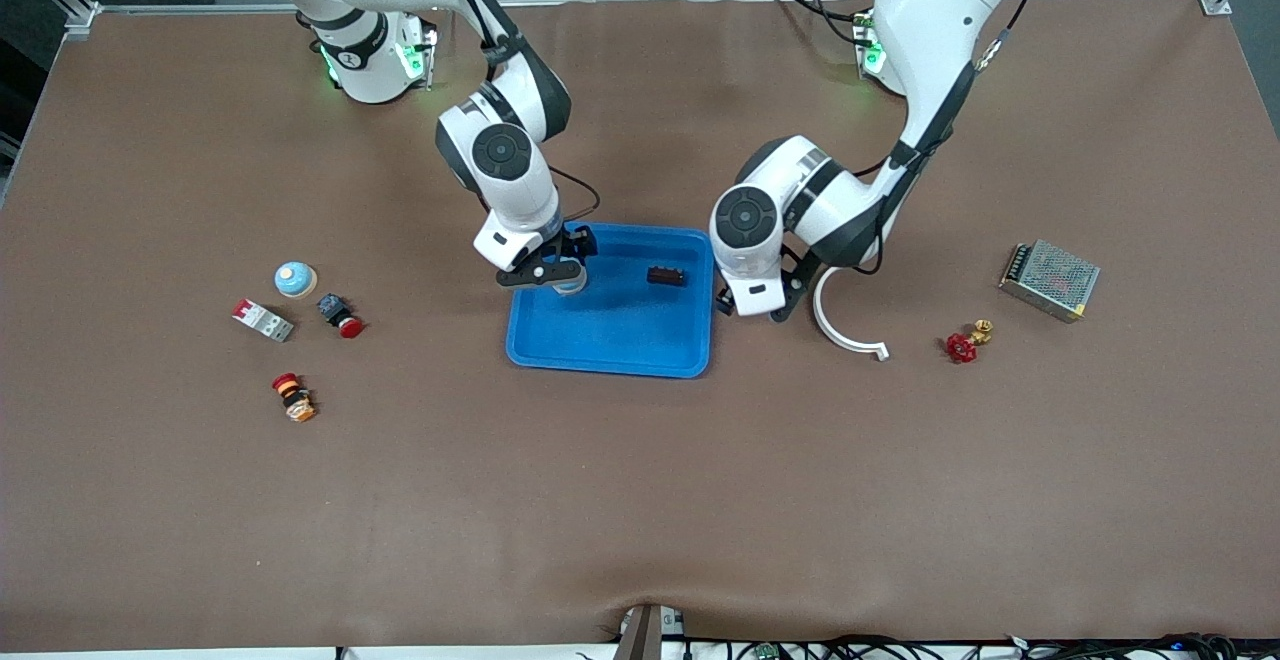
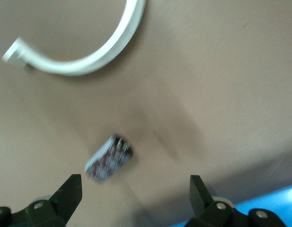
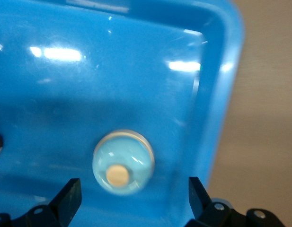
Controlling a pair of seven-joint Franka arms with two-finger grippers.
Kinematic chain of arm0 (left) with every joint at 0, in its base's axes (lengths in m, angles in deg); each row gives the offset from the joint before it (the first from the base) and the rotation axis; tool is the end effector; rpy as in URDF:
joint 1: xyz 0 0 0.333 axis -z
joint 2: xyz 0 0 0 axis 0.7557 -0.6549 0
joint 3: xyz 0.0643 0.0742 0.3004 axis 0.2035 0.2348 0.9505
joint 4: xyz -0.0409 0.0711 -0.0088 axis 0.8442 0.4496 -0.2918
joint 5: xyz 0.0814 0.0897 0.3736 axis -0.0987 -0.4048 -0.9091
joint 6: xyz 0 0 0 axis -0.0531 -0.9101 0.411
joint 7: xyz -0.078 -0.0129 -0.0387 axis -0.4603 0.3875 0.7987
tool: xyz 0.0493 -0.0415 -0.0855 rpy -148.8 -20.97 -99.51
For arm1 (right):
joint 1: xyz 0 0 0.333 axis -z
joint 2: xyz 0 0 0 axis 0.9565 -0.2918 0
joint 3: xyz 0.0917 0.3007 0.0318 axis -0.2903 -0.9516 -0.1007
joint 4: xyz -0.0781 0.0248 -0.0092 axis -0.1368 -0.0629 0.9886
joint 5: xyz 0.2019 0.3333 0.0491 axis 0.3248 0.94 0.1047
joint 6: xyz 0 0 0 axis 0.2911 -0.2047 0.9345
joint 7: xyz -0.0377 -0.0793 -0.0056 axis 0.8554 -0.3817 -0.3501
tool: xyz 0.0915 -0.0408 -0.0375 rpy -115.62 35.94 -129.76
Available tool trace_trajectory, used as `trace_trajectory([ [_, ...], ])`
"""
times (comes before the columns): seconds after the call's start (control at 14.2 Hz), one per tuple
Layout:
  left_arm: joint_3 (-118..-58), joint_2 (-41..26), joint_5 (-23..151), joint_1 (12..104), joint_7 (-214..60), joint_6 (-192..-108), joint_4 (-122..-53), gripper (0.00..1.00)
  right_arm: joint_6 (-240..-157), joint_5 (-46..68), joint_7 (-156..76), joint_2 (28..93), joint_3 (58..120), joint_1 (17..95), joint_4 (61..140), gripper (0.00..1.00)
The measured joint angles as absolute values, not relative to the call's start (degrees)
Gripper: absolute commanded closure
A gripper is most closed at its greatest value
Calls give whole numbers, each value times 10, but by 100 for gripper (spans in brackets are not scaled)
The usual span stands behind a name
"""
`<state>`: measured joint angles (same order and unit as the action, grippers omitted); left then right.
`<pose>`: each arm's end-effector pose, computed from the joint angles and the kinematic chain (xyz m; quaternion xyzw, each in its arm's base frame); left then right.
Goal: Place electrolytic capacitor and blue bell in tray
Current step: 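Grasp the second capacitor with the left gripper while the right reaches the bell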
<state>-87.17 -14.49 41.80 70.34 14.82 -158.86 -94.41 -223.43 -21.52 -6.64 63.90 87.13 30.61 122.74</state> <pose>0.4954 -0.3734 0.2105 -0.8923 -0.4412 0.0315 0.0904 0.4512 0.3638 0.2466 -0.9979 -0.0625 0.0136 0.0093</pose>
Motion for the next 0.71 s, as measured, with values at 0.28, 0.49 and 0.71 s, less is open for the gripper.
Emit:
trace_trajectory([
  [0.28, -873, -138, 382, 654, 38, -1681, -1000, 0, -2116, -215, -175, 730, 876, 371, 1224, 0],
  [0.49, -873, -126, 381, 643, -89, -1680, -1011, 0, -2052, -216, -257, 778, 878, 421, 1226, 0],
  [0.71, -878, -114, 380, 640, -151, -1681, -1038, 0, -2005, -216, -357, 811, 879, 491, 1228, 0],
])
